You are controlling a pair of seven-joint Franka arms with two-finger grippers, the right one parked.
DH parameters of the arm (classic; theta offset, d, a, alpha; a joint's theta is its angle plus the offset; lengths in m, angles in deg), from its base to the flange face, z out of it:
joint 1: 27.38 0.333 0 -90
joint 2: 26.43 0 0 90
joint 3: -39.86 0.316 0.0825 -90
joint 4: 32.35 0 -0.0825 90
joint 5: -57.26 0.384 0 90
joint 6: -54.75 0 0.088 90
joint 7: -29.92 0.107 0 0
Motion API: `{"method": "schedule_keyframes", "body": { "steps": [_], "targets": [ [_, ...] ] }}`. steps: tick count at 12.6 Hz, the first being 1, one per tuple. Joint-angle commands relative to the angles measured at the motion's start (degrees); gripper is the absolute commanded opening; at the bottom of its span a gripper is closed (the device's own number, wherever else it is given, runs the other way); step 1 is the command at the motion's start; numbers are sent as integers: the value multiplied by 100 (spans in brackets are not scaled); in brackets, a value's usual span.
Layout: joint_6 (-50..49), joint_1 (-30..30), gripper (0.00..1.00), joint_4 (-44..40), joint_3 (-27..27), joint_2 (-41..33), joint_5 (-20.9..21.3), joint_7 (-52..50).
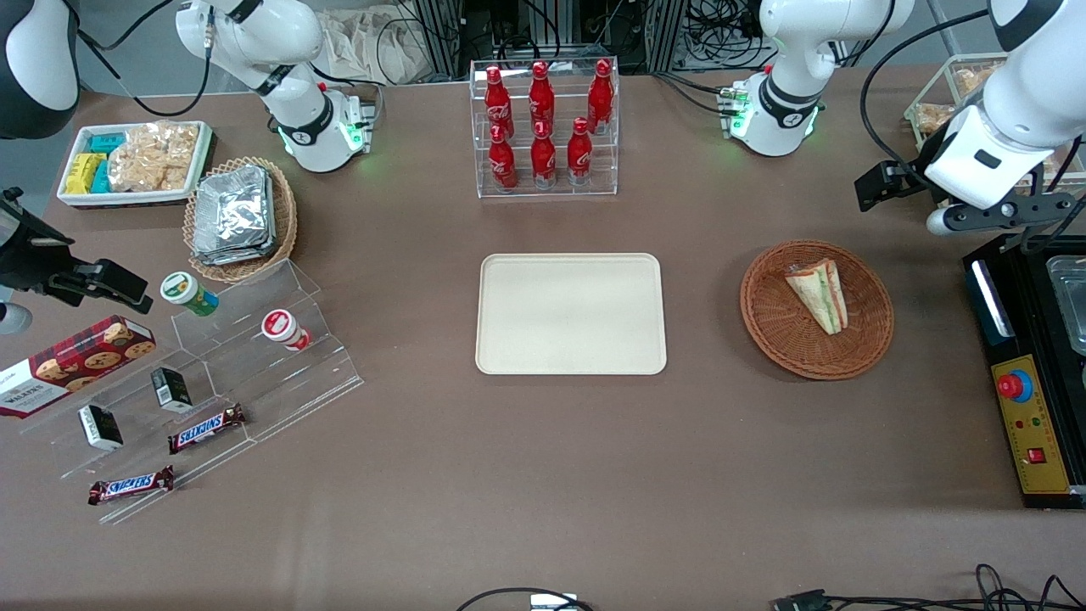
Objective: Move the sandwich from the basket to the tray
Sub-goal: 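Move the left gripper over the wicker basket holding the sandwich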
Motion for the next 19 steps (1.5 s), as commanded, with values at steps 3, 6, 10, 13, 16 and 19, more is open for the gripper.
{"method": "schedule_keyframes", "body": {
  "steps": [3, 6, 10, 13, 16, 19],
  "targets": [
    [-157, 6, 100, -214, 50, 102, -61, 65],
    [-157, -3, 100, -205, 41, 102, -26, 118],
    [-253, 23, 100, 5, 85, 24, 61, -13],
    [-289, 348, 100, 550, 391, -626, 228, 38],
    [-324, 349, 100, 577, 507, -610, 334, 13],
    [-97, 349, 100, 989, 498, -645, 343, -58]
  ]
}}
